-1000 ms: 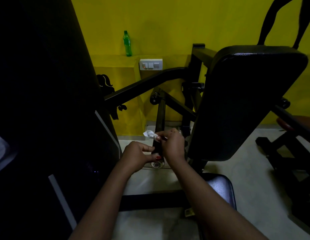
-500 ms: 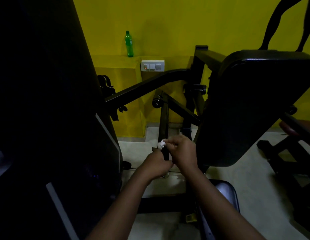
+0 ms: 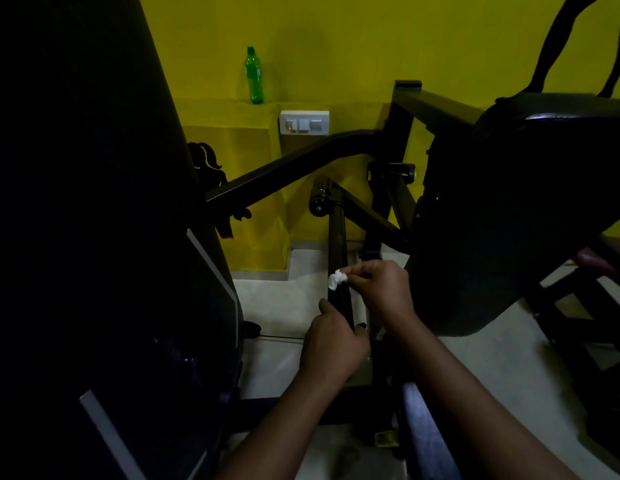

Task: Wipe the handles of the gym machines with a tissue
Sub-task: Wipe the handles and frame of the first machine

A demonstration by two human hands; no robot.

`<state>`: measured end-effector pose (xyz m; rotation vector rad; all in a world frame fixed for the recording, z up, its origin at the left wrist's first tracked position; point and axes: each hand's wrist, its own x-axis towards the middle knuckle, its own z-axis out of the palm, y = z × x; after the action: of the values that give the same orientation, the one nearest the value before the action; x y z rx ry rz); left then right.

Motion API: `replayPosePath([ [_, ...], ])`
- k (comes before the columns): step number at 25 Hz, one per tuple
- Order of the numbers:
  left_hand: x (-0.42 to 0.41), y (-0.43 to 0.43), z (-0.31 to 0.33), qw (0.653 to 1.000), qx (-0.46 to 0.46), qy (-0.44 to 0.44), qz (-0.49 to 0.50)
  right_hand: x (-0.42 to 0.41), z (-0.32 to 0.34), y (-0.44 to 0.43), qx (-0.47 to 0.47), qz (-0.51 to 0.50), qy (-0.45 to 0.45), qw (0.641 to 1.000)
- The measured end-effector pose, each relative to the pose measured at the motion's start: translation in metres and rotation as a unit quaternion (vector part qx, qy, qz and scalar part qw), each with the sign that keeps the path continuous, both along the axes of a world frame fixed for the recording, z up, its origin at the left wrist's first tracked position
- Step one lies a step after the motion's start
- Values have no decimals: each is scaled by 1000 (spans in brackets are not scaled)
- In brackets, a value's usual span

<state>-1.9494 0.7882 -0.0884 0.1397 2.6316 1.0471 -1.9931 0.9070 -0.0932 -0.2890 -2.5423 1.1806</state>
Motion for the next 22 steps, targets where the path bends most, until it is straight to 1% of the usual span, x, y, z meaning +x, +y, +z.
replayPosePath([
  [3, -2, -1, -4, 1000, 26, 9, 8, -27, 2, -10, 33, -18, 36, 999],
  [5, 0, -2, -1, 999, 43, 28, 11, -23, 2, -12, 71, -1, 43, 997],
  [6, 2, -3, 0, 997, 55, 45, 12, -14, 1, -11, 101, 23, 47, 994],
  [8, 5, -4, 3, 995, 69, 73, 14, 4, 6, -7, 141, 104, 52, 983],
  [10, 5, -4, 2, 994, 68, 81, 13, 5, 13, -2, 184, 165, 26, 969],
  [12, 4, -2, 2, 995, 53, 80, 13, -15, 16, -1, 236, 168, -3, 957],
  [13, 4, -1, 2, 996, 44, 78, 17, -29, 16, -2, 261, 151, -16, 953],
  [15, 4, 2, 4, 997, 20, 73, 32, -48, 17, -8, 329, 140, -36, 933],
  [17, 5, 3, 5, 995, -5, 77, 59, -48, 17, -13, 371, 193, -53, 907],
  [19, 6, 5, 5, 993, -14, 85, 79, -31, 15, -10, 362, 263, -31, 894],
  [22, 6, 5, 3, 991, -13, 95, 96, -12, 3, 8, 295, 327, 73, 895],
])
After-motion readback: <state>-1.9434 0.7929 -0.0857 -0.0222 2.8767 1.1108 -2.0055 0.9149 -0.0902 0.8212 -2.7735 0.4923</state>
